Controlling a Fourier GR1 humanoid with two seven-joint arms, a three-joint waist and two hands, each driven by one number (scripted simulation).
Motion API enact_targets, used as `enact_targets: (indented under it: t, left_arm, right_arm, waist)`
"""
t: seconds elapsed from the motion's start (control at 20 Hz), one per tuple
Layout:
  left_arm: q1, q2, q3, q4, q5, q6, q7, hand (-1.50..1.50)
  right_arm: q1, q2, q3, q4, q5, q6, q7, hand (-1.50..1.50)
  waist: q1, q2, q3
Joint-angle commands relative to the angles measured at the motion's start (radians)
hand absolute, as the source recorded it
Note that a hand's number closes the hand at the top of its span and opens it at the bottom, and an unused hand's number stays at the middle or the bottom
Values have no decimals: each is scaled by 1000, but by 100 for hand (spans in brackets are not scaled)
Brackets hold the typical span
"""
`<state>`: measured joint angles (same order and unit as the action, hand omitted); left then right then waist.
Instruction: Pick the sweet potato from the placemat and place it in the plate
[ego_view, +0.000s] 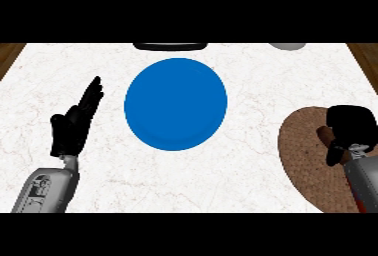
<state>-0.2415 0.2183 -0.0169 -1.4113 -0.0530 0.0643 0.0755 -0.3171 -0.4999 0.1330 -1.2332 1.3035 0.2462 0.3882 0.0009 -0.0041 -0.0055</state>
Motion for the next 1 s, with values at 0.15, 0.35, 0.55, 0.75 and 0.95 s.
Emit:
enact_targets:
  t: [0.15, 0.35, 0.55, 0.75, 0.95]
  left_arm:
    - [15, 11, 18, -8, -11, -4, 13, 0]
    - [17, 21, 30, -37, 7, -12, 42, 0]
    - [5, 28, 40, -22, 5, -16, 43, 0]
    - [37, -22, -1, -19, -9, -5, 9, 0]
    - [43, 1, 8, -62, -6, -21, 31, 0]
  right_arm:
    - [68, 154, -65, -140, -117, 30, 63, 150]
    - [209, 301, -101, -270, -236, -22, 91, 150]
    - [247, 316, -62, -531, -197, -75, 127, 150]
    - [204, 354, 10, -689, -136, -148, 143, 150]
    - [201, 374, 82, -839, -137, -131, 130, 150]
  waist:
    - [-15, -2, 5]
    - [-37, -11, 5]
    - [-38, -9, 5]
    - [-19, -5, 5]
    - [-6, -4, 5]
